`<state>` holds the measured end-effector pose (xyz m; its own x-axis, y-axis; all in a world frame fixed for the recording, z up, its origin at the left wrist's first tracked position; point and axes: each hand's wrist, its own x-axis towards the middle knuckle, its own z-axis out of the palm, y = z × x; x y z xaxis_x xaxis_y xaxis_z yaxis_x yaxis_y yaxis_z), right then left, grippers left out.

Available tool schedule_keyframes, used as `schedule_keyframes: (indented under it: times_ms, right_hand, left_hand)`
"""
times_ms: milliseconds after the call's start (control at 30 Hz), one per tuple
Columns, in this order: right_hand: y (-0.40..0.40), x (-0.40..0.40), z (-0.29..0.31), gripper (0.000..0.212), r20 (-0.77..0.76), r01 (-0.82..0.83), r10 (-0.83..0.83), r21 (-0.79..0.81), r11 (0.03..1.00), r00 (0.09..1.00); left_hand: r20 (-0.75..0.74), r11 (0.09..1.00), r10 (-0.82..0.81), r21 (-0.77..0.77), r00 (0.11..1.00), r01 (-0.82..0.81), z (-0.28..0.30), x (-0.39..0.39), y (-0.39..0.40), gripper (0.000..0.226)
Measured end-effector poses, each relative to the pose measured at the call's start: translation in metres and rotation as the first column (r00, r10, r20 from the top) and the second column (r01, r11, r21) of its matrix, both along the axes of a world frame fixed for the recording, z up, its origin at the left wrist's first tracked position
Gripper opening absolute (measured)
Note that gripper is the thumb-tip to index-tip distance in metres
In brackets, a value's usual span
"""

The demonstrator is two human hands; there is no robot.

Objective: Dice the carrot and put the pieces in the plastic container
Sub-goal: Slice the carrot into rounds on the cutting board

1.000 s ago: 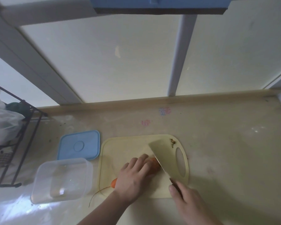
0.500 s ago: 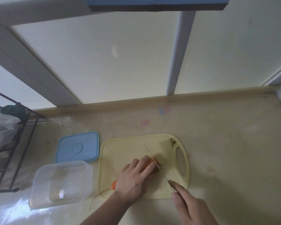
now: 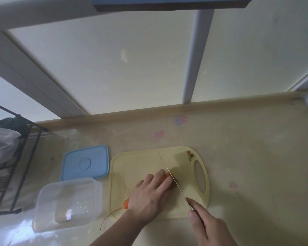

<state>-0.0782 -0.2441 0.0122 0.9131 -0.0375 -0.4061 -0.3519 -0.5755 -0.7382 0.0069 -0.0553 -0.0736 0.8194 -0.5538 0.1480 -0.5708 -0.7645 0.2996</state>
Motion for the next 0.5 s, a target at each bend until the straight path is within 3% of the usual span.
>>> schedule_keyframes:
  times_ms: [500]
  right_hand:
    - [0.012,0.033,0.004,0.033,-0.046,-0.008,0.011,0.084,0.996,0.999]
  left_hand:
    - [0.001,0.997,-0.020,-0.071,1.000,0.020,-0.006,0.002,0.002,0.032]
